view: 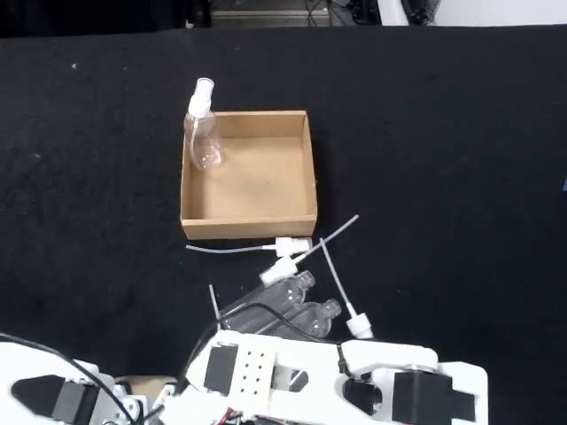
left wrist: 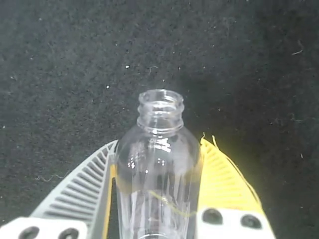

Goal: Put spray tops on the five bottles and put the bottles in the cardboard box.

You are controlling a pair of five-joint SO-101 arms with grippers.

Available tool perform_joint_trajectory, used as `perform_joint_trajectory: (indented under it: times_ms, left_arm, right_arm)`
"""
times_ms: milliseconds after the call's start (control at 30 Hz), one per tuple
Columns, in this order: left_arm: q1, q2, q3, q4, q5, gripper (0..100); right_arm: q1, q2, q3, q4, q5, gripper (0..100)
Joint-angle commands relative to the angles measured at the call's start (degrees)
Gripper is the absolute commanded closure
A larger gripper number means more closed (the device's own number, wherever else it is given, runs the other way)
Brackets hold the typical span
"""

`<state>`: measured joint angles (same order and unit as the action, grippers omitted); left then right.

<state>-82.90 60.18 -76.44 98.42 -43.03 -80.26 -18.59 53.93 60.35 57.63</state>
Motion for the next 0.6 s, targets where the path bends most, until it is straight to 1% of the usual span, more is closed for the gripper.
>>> perform_joint_trajectory:
  times_ms: [0,100,200,433,500,567]
  left_arm:
    - [-0.1,-0.8,-3.5,0.7,-0.5,97]
    - [-0.1,-0.8,-3.5,0.7,-0.5,97]
    - [-0.2,-0.8,-3.5,0.7,-0.5,97]
    - [-0.2,-0.8,-3.5,0.7,-0.5,97]
    - [-0.2,-0.8,-3.5,0.7,-0.5,97]
    - [-0.2,-0.8,-3.6,0.7,-0.5,97]
  right_arm:
    - [-1.6,0.0,0.1,-4.8,-6.9,83.4]
    - [-1.4,0.0,0.3,-7.4,-10.1,93.3]
    - [0.4,-0.4,-0.1,-7.8,-10.6,97.5]
    - [10.7,-0.4,-5.5,-7.9,-10.5,97.7]
    - [11.6,-0.4,-6.5,-7.1,-10.6,97.5]
    - [10.2,-0.4,-7.9,-3.2,-10.7,96.2]
